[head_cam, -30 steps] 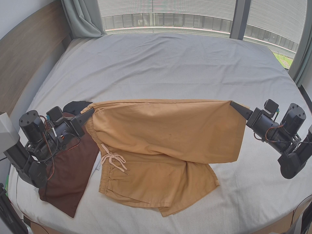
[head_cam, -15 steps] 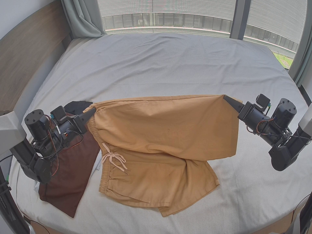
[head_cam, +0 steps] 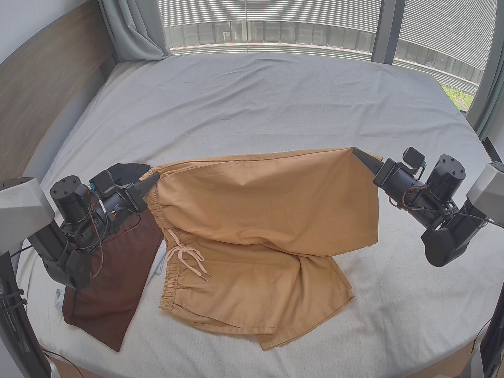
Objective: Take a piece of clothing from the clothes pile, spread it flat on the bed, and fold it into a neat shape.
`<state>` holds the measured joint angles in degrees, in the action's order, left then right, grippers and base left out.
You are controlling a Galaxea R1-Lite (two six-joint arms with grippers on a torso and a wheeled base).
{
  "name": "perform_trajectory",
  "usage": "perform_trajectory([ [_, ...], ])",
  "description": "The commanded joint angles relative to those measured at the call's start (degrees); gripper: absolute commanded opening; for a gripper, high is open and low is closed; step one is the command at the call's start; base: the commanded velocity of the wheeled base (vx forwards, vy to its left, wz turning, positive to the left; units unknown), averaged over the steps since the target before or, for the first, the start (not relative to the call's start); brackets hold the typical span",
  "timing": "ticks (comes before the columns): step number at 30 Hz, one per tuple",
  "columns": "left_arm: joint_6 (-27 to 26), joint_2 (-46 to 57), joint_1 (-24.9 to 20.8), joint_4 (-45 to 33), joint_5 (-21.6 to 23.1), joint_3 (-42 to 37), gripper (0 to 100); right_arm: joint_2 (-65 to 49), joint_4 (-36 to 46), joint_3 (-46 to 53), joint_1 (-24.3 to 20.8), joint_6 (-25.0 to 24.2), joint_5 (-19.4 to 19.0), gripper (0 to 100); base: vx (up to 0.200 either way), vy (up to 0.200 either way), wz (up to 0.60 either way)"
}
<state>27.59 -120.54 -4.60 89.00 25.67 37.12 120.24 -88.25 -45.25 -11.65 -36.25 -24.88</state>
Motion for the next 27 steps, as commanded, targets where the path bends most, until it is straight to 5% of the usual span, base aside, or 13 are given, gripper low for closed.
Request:
perform_trajectory([
  [1,0.4,-2.1,-0.1,0.1,-0.4,1.8,0,2.9,0.0,-2.6,0.0,0.0,-0.1,0,0.000,0.000,0.00],
  [27,4.2,-13.8,-0.2,0.1,-4.9,16.9,0,13.7,0.1,-15.3,0.9,-0.3,-0.3,0,0.000,0.000,0.00],
])
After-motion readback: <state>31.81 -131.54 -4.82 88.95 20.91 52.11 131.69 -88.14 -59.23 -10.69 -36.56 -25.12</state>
